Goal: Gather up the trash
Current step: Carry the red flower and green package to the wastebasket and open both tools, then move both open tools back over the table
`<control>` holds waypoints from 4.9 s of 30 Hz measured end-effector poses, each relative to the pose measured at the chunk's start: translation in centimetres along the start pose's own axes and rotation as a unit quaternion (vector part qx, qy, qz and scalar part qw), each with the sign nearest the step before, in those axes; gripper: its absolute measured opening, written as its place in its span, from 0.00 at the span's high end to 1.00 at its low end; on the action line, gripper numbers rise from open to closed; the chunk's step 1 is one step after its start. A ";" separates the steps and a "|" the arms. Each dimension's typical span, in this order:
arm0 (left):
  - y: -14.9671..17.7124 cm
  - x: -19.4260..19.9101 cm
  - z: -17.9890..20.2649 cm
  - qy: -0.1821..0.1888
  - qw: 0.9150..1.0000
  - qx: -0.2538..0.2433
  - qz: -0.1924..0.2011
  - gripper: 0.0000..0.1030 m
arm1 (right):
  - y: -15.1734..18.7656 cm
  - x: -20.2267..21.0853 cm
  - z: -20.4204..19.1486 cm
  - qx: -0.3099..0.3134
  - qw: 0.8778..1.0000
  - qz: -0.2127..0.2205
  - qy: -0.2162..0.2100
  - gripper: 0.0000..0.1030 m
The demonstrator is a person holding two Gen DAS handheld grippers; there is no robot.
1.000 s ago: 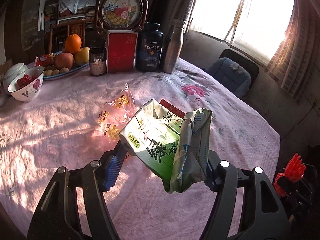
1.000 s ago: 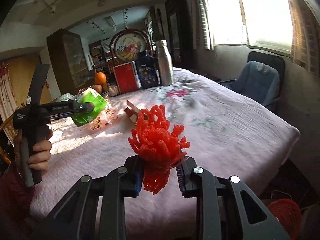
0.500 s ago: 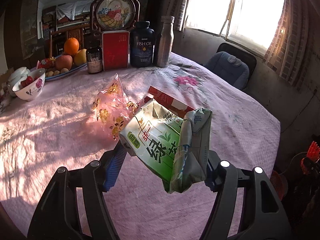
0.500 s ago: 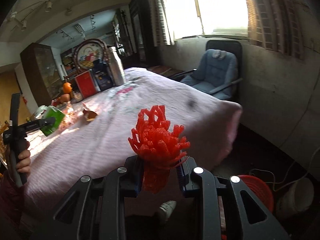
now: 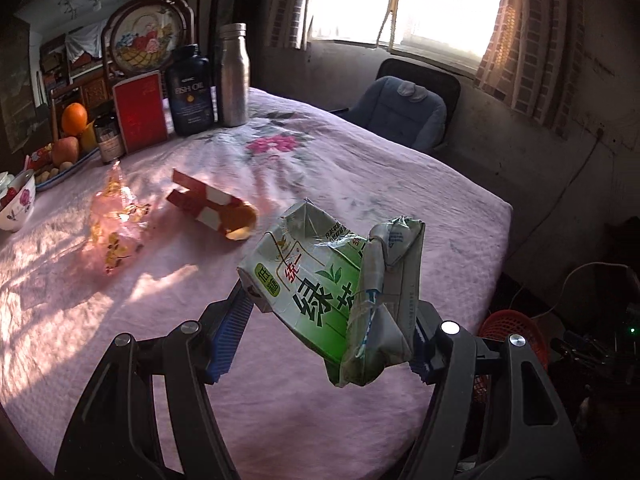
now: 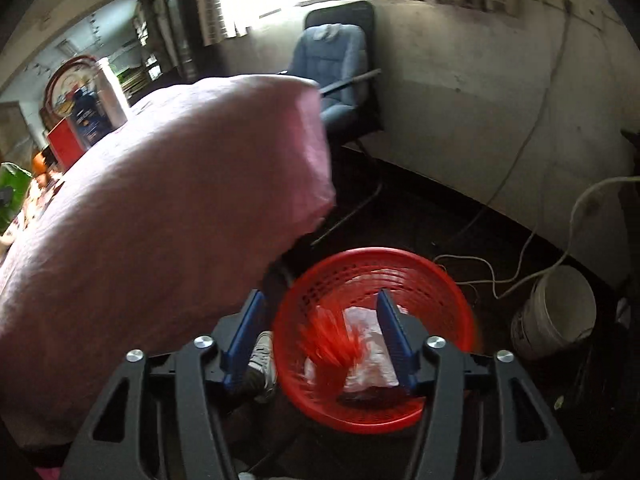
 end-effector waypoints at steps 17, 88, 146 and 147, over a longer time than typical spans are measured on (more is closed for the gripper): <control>0.2 -7.0 13.1 0.089 0.991 -0.084 -0.051 0.36 | -1.2 0.6 4.0 -0.064 0.997 0.032 -0.030 0.20; 2.6 -8.4 23.8 0.116 0.976 -0.168 -0.080 0.12 | -4.0 7.2 6.6 -0.130 0.985 0.117 -0.012 0.06; 0.5 4.4 -19.3 -0.162 0.983 0.089 0.002 0.07 | -7.3 11.4 -25.9 0.129 0.979 0.113 -0.114 0.06; 0.9 4.0 -20.4 -0.168 0.980 0.106 -0.016 0.07 | -7.3 10.8 -26.8 0.133 0.978 0.108 -0.118 0.06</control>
Point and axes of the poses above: each gripper's, at about its wrist camera, not at the fingertips, and x roughly against the way its jaws point, z to its right, y to its underside, the point moved 4 cm from there along -x, roughly the way its jaws point, and after that the axes turned 7 degrees about y, right-handed, at the moved point
